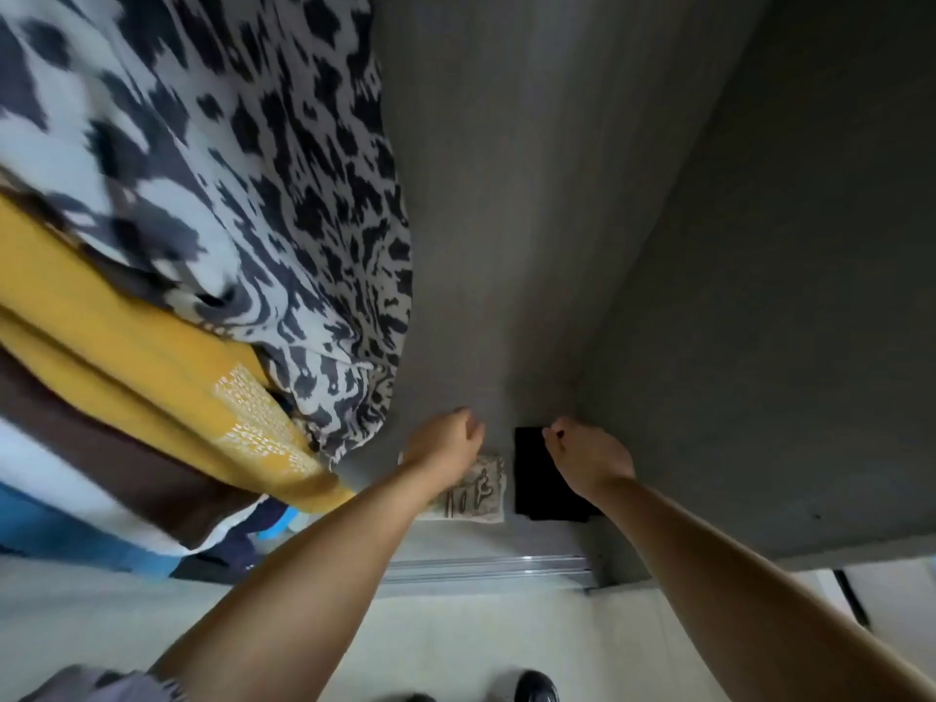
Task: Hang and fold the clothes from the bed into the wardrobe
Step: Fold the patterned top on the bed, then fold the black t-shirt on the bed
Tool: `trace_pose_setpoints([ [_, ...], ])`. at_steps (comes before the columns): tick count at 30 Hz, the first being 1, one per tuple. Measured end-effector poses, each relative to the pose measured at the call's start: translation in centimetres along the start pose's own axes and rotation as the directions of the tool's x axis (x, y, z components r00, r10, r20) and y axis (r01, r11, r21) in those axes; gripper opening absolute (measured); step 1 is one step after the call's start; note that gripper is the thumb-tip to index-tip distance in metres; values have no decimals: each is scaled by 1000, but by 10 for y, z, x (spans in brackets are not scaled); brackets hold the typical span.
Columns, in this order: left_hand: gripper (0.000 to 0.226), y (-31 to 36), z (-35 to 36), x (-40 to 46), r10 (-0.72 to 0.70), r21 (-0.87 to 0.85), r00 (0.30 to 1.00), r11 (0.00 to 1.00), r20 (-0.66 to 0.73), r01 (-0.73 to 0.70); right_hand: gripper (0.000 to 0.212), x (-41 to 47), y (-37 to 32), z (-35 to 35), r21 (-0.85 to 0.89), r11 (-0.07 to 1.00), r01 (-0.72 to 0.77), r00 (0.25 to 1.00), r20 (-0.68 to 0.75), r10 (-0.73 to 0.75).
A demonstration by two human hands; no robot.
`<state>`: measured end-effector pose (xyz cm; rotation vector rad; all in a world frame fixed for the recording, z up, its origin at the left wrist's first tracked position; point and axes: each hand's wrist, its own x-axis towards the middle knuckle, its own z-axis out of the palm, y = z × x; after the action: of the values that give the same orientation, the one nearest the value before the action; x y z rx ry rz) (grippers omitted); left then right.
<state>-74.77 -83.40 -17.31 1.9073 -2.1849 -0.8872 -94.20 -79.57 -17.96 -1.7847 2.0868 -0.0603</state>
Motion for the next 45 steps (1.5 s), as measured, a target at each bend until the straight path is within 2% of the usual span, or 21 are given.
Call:
trace_pose_setpoints([
  [7,29,50,-75,-44,172,146,984,973,52,-178,38,-82,11,-60,68,973,-220,966,-122,227],
  [12,40,119,-59,-77,349,155,921,914,174,-375,36,-159,45,-83,93,931,-353,902,-232,365],
  [16,37,186,-28,-122,498,206,816,800,295,-563,30,-239,94,-103,104,874,-475,832,-270,485],
  [22,30,283,35,-207,672,244,569,520,475,-818,28,-387,179,-123,118,744,-657,690,-303,657],
  [26,33,353,94,-280,732,169,435,411,524,-896,28,-499,228,-115,139,644,-752,592,-285,754],
  [29,33,400,138,-343,764,141,355,334,538,-932,37,-587,265,-107,259,540,-801,478,-265,837],
  [36,37,486,211,-465,792,66,149,137,592,-988,39,-756,325,-99,375,319,-871,246,-230,942],
  [40,39,526,237,-496,791,29,85,84,606,-996,38,-799,345,-88,418,243,-875,178,-190,966],
  [45,41,564,278,-512,775,3,59,74,629,-997,38,-812,379,-69,470,199,-860,166,-111,980],
])
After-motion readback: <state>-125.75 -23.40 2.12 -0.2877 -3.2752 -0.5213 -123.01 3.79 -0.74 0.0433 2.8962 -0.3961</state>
